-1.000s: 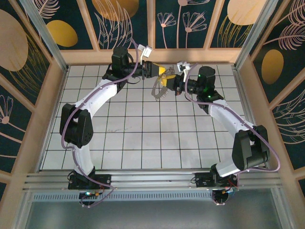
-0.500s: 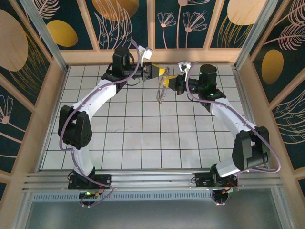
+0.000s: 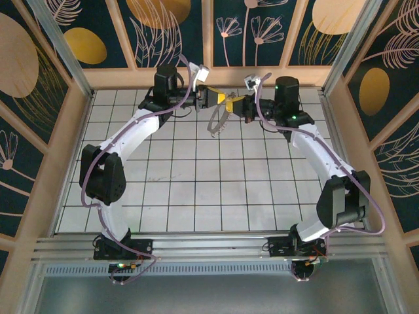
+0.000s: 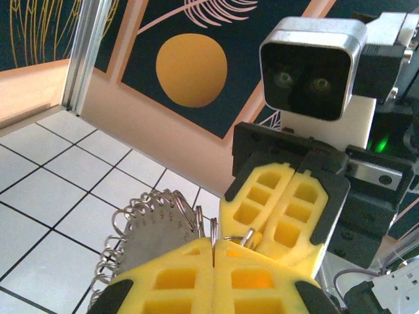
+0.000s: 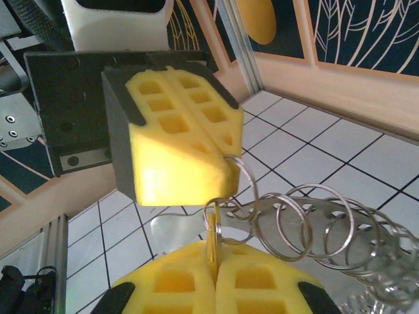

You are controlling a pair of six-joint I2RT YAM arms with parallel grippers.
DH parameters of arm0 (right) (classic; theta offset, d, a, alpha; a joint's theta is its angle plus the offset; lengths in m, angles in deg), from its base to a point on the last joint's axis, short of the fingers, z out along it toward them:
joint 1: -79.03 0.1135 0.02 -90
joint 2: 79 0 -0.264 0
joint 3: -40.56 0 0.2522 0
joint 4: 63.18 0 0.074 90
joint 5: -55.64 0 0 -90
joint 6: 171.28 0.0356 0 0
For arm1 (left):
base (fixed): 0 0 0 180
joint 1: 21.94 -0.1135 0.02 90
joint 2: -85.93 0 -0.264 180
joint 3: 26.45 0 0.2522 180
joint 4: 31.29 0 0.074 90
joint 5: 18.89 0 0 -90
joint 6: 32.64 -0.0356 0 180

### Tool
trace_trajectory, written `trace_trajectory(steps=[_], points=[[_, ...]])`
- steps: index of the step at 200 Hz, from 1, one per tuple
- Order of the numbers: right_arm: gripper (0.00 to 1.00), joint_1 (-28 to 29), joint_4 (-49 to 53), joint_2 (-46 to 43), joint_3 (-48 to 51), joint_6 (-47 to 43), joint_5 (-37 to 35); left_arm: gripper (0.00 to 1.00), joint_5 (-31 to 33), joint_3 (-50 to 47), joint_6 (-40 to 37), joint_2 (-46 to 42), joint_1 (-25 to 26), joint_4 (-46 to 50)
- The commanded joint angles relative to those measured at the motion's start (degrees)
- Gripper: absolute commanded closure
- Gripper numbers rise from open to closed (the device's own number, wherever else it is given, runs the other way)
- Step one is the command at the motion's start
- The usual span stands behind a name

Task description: Put the keys on the keyring

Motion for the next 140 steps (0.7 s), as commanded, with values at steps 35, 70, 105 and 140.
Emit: trace_trajectory(steps=[35, 70, 105, 140], points=[[1.00, -3.20, 4.98, 1.19, -3.68, -3.96, 4.07, 1.00, 0.34, -0.04, -1.90, -2.35, -0.16, 0.14], [1.00, -3.16, 5.03, 2.65, -5.64, -3.58, 5.56, 1.00, 0.16, 0.14, -1.64, -2.17, -0.19, -0.03], [1.00, -2.81, 4.38, 4.32, -8.21, -2.53, 7.11, 1.00, -0.14, 0.25, -1.33, -1.99, -0.21, -0.34], [1.00, -2.39, 4.84, 5.47, -10.54, -2.44, 7.73, 1.00, -0.10, 0.10, -1.14, -1.85, -0.19, -0.38]])
